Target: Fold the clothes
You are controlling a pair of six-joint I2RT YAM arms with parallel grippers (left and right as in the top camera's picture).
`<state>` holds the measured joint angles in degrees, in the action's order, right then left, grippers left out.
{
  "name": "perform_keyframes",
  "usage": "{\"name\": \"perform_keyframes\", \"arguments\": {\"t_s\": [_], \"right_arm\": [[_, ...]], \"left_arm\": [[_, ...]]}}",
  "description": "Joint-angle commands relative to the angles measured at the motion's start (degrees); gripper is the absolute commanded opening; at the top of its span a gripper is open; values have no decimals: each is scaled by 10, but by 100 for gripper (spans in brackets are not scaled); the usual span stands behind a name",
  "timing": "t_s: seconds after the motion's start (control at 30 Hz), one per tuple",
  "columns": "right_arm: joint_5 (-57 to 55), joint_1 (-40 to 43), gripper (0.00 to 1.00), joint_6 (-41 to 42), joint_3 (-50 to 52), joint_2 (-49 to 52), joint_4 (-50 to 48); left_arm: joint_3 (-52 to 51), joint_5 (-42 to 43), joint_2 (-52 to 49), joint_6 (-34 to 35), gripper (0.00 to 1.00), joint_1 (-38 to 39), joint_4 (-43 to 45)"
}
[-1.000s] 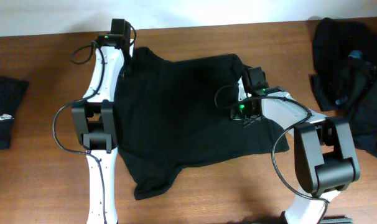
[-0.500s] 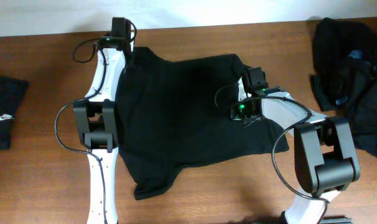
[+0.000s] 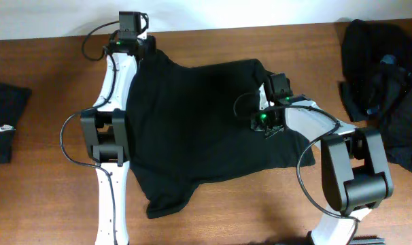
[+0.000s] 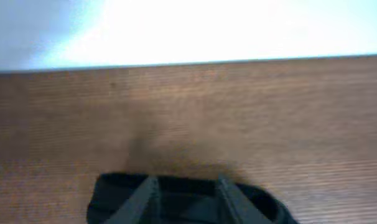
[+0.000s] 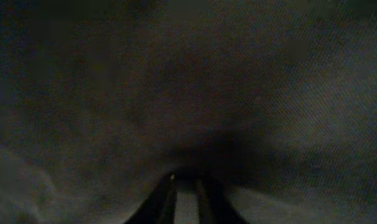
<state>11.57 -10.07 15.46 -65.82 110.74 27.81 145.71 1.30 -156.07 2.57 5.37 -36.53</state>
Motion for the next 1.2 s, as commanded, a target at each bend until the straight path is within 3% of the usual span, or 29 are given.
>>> {"name": "perform_keyframes", "arguments": {"t_s": [0.0, 0.17, 0.33, 0.5, 0.63, 0.67, 0.7, 0.93, 1.17], "right_arm": [[-43, -1, 25, 1, 26, 50, 3], [-43, -1, 44, 1, 26, 50, 0], [-30, -1, 52, 0, 20, 46, 0], [-12, 0, 56, -12, -32, 5, 64], [-12, -1, 61, -20, -101, -32, 122], [-11, -1, 64, -26, -126, -40, 138], [-8, -1, 65, -34, -148, -45, 151], [-2, 0, 65, -100, -282, -46, 204], [-97, 0, 59, -142, -297, -34, 184]], "left_arm": [[81, 30, -3, -4, 36, -15, -34], [224, 29, -3, 10, 57, -29, -196], [343, 63, -3, 51, 69, -31, -412], [333, 88, 1, 51, 78, -18, -568], [323, 90, 0, 51, 87, -5, -600], [323, 90, 0, 51, 97, 1, -602], [323, 90, 0, 51, 99, 7, -602], [323, 90, 0, 51, 99, 58, -602], [276, 38, -6, 47, 99, 101, -602]]}}
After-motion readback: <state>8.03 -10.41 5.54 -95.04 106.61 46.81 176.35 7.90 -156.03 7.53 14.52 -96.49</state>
